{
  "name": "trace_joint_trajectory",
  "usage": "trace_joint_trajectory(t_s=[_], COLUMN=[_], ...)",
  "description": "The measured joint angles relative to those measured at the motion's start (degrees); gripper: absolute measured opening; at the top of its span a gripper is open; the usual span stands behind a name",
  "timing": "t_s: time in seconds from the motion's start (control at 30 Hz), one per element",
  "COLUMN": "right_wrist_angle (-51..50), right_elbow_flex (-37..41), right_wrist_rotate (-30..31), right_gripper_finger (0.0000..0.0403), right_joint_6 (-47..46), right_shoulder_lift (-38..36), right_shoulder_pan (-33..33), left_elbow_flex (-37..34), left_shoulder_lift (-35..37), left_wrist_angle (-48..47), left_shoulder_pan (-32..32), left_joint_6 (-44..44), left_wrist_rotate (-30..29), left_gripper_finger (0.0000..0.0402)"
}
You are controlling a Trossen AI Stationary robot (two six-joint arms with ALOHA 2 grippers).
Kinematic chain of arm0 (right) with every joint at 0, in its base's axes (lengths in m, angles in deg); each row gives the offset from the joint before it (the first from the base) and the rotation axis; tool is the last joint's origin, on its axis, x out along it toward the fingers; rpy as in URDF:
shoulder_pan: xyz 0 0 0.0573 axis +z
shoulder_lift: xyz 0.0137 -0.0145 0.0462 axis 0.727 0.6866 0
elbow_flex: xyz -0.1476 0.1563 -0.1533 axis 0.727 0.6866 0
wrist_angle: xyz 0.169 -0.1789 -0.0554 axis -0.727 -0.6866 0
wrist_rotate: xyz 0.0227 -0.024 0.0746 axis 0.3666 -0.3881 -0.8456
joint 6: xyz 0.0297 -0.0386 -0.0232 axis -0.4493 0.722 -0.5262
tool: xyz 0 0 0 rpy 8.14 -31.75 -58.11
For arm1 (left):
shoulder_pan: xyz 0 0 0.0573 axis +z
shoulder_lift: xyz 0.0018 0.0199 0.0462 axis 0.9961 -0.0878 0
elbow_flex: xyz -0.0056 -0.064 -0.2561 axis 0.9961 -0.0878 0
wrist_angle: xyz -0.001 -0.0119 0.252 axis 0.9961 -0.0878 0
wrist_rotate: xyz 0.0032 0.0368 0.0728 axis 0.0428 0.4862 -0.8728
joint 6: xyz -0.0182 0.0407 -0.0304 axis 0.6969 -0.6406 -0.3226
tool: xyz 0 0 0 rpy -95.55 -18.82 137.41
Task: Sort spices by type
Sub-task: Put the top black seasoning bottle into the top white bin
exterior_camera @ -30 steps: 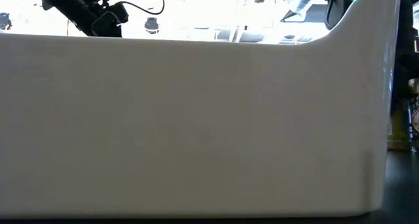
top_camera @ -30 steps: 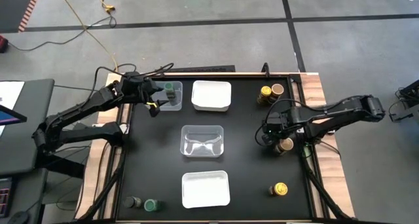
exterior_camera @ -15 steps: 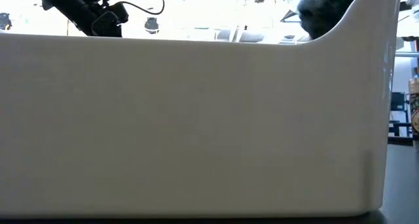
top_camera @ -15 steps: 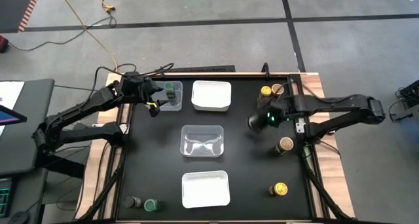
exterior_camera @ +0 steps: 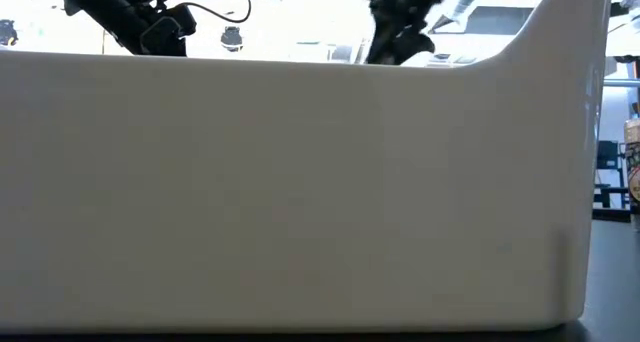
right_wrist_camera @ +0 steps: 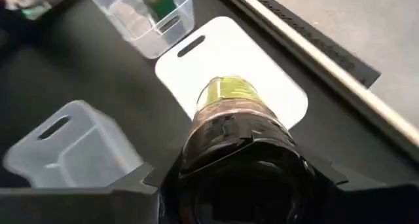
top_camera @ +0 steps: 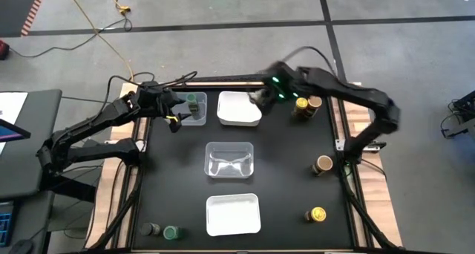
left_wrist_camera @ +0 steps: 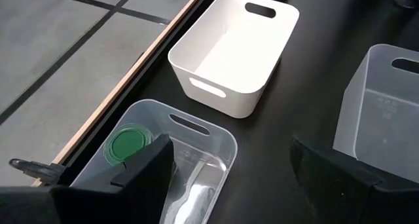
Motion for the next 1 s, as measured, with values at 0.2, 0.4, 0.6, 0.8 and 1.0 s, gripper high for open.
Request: trace_joint_trajectory(t_s=[0.2, 0.4, 0.6, 0.8, 1.0], right_wrist_angle=[-8.02, -18.67, -20.12, -21.21, -21.63], right_elbow_flex=[-17.14, -27.57, -32.62, -34.09, -34.11], right_wrist_rotate=[0.02, -0.47, -0.84, -2.63, -2.99], right_gripper_finger=[0.0225, 0.0225, 0.0226, 0.0227, 0.0227], right_joint_6=[5.26, 7.00, 7.20, 8.08, 8.05], right_shoulder_lift=[16.29, 28.54, 35.33, 40.69, 43.50], right_shoulder_pan=[-2.74, -4.17, -4.31, -5.36, -6.15], left_elbow_flex=[0.00, 0.00, 0.00, 0.00, 0.00], left_shoulder_lift=[-0.02, -0.02, -0.02, -0.02, -0.02], left_wrist_angle=[-0.09, -0.35, -1.34, -1.42, -1.46], left_shoulder_pan=[0.00, 0.00, 0.00, 0.00, 0.00], left_joint_6=[1.11, 1.16, 1.16, 1.14, 1.14], left_wrist_rotate=[-0.02, -0.02, -0.04, -0.07, -0.07], left_gripper_finger=[0.0291, 0.0291, 0.0291, 0.0291, 0.0291])
